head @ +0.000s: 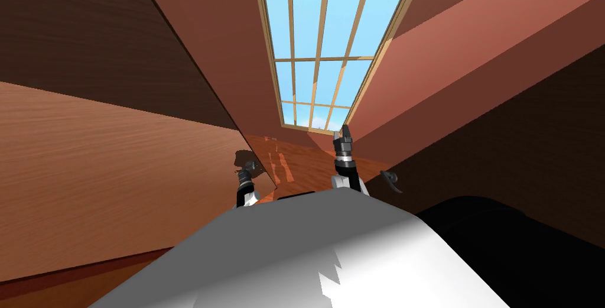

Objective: Push the door open

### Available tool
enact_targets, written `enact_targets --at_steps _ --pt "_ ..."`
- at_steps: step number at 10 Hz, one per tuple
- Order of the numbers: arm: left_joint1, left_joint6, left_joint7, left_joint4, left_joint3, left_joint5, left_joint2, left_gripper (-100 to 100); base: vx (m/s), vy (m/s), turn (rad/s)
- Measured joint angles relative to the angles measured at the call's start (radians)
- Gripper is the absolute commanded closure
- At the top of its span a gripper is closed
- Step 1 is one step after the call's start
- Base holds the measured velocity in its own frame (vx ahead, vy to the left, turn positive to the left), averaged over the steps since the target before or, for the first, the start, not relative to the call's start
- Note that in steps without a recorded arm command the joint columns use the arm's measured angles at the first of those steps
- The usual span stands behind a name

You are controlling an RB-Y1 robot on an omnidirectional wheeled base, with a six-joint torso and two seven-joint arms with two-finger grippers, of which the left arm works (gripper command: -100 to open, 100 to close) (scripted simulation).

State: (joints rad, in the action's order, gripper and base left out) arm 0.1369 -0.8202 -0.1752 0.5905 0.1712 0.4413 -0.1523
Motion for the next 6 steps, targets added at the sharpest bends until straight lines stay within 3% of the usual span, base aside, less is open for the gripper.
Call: enact_targets --at_steps 2,6 --pt "0.015 -0.015 -0.004 -0.027 0.019 0.016 -0.009 100 0.189 -0.011 0.036" --pt "0.007 -0.019 -0.022 -0.027 0.056 0.045 -0.015 100 0.161 -0.015 0.042"
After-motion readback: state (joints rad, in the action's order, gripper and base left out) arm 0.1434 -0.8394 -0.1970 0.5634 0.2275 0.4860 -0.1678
